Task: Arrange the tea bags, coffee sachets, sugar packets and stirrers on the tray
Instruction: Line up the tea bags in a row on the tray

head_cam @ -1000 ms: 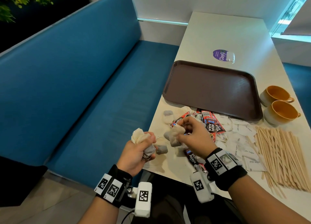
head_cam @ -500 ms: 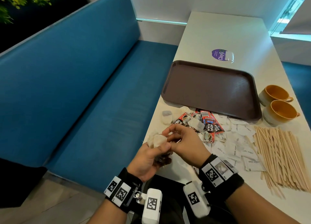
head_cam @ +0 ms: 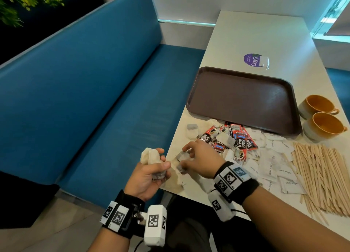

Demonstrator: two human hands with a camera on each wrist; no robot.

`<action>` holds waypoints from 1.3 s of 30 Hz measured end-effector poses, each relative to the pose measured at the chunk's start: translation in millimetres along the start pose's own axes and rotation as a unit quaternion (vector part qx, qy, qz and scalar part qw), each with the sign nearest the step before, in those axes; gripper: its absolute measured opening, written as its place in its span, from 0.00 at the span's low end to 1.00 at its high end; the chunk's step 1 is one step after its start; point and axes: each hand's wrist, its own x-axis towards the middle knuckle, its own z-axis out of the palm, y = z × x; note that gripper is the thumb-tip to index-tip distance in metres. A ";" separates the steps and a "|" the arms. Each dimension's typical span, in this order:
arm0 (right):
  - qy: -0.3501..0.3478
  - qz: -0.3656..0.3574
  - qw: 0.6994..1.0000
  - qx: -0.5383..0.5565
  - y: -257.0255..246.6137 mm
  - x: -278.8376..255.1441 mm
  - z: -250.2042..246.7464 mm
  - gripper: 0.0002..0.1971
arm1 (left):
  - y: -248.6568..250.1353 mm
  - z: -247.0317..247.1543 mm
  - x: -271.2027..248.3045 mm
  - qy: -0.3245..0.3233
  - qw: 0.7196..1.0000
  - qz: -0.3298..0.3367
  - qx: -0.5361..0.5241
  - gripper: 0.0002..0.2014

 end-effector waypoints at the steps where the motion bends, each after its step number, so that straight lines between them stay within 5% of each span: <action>1: -0.013 0.000 0.999 -0.029 -1.0 1.9 5.2 0.27 | 1.0 -0.6 0.0 0.002 1.000 0.003 0.005 0.22; 7: 0.025 0.014 0.999 -0.026 0.0 -3.1 4.3 0.34 | 3.0 4.3 0.4 0.017 0.999 0.000 0.039 0.12; 10: 0.034 0.009 0.999 -0.040 7.2 -13.9 -3.7 0.32 | 2.5 5.0 -1.8 -0.002 1.000 0.018 0.022 0.16; 18: -0.006 -0.052 0.998 -0.039 15.5 -23.5 -2.0 0.15 | 19.5 21.5 -11.5 -0.101 0.993 0.050 -0.018 0.22; 23: 0.067 -0.041 0.996 0.032 22.9 -22.4 -9.6 0.05 | 24.8 25.9 -11.2 -0.121 0.991 0.055 0.002 0.24; 29: 0.215 -0.026 0.954 0.207 23.7 -33.6 -40.2 0.01 | 7.6 21.3 -5.2 -0.050 0.995 0.013 0.084 0.31; 31: 0.190 -0.041 0.947 0.256 19.6 -34.0 -47.1 0.02 | -0.5 21.4 -3.7 -0.038 0.995 0.002 0.090 0.34; 35: 0.008 -0.079 0.926 0.368 6.3 -36.9 -51.8 0.02 | -12.0 28.0 -1.0 -0.028 0.996 -0.014 0.083 0.35; 39: -0.079 -0.076 0.931 0.348 -6.1 -35.1 -34.6 0.02 | -15.9 32.0 0.6 -0.036 0.993 -0.043 0.100 0.55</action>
